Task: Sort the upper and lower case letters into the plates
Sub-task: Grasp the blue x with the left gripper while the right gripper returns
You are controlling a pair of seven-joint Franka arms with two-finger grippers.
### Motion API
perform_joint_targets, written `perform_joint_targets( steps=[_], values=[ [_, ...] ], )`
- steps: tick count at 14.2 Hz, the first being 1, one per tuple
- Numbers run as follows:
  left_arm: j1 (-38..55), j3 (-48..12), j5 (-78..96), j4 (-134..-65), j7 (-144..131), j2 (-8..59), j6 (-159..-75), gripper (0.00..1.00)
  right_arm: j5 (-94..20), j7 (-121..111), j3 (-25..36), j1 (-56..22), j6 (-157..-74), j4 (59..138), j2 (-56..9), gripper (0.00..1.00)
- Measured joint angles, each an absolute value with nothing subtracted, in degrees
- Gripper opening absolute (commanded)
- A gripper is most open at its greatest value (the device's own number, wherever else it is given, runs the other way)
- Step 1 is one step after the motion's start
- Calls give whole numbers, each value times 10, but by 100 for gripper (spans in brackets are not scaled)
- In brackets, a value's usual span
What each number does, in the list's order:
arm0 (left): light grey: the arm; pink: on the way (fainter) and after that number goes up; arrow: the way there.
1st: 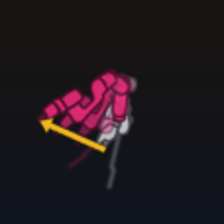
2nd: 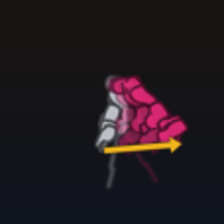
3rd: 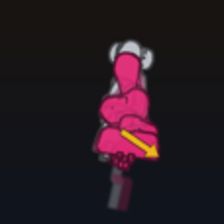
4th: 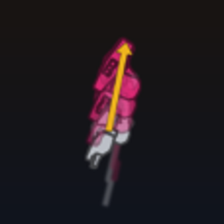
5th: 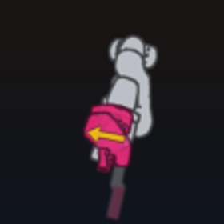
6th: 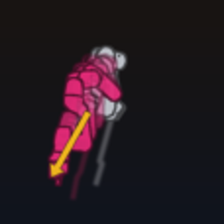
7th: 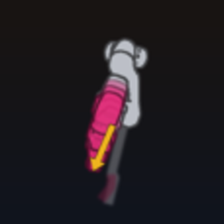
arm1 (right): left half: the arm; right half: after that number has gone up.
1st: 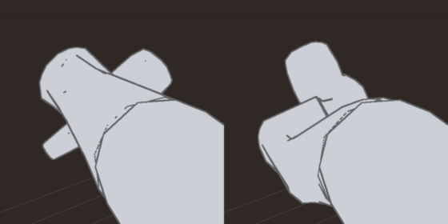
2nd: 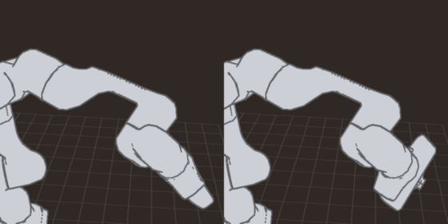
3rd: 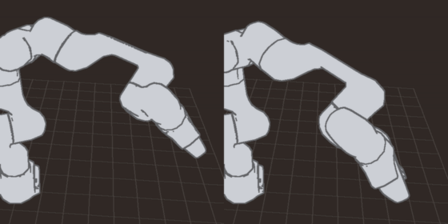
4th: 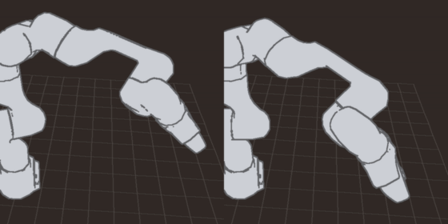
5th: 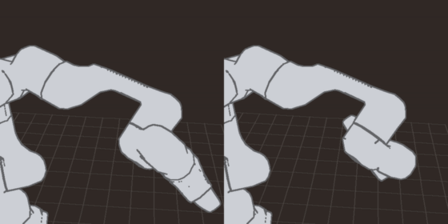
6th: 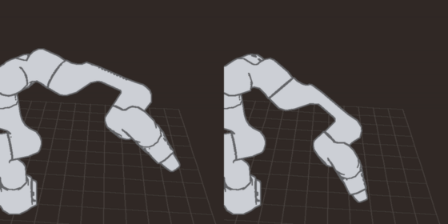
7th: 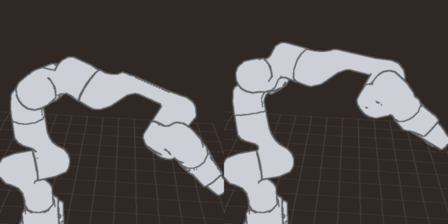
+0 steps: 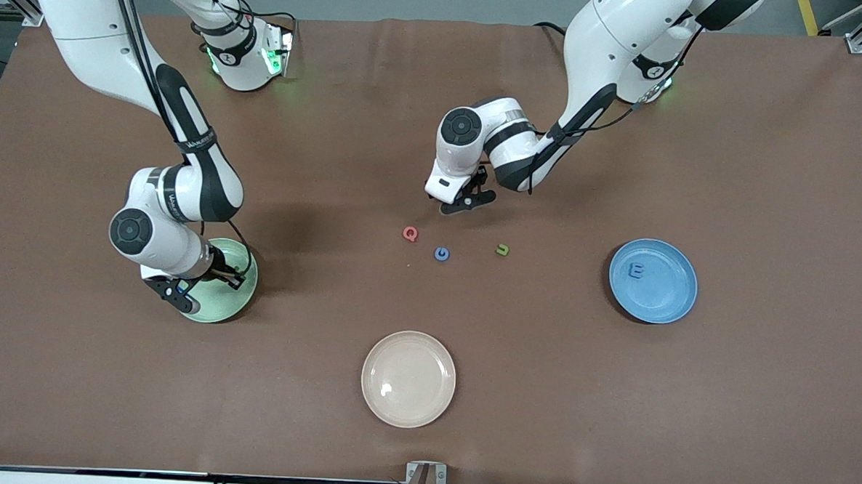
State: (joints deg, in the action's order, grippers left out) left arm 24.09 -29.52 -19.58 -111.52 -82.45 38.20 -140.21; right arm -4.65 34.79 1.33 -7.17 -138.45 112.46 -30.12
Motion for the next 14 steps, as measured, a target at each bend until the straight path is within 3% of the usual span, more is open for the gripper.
perform_joint_targets(
  steps=[1,7,14],
  values=[
    [241,-296,-203,-1114,-830,382,-1401,45,-47,343,13,-67,-1385,1125,-302,100],
    [242,-297,-216,-1113,-844,379,-1391,29,-50,358,-1,-70,-1364,1112,-300,100],
    [242,-297,-216,-1112,-844,376,-1387,7,-54,646,-11,-241,-1332,1043,-299,100]
  ],
)
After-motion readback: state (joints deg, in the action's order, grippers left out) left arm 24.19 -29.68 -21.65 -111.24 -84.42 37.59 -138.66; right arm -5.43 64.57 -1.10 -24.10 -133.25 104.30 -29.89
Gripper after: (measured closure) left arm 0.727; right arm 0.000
